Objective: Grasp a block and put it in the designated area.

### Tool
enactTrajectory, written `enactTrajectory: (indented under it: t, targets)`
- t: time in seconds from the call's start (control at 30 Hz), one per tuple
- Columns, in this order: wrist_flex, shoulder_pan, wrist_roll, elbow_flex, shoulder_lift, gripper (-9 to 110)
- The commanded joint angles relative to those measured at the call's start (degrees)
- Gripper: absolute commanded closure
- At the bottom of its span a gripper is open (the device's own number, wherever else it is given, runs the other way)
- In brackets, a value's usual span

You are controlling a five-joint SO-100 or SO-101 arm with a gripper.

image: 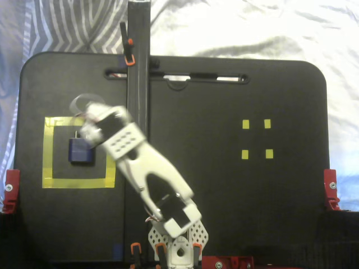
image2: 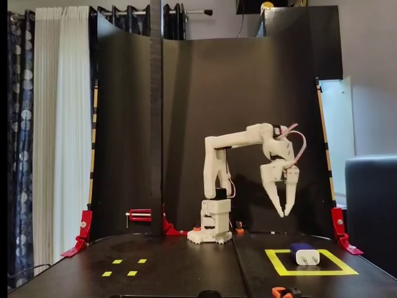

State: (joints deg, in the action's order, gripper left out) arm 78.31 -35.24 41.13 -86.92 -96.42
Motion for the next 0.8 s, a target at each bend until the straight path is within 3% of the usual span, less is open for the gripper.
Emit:
enactTrajectory:
  t: [0.0, 0.47, 0.77]
  targets:
    - [-2.5, 3.9, -0.8, 0.5, -4.3, 101]
    - [-21.1, 20.1, -1.7, -18.2, -21.9, 101]
    - [-30.7, 27.7, -8.4, -30.1, -35.5, 101]
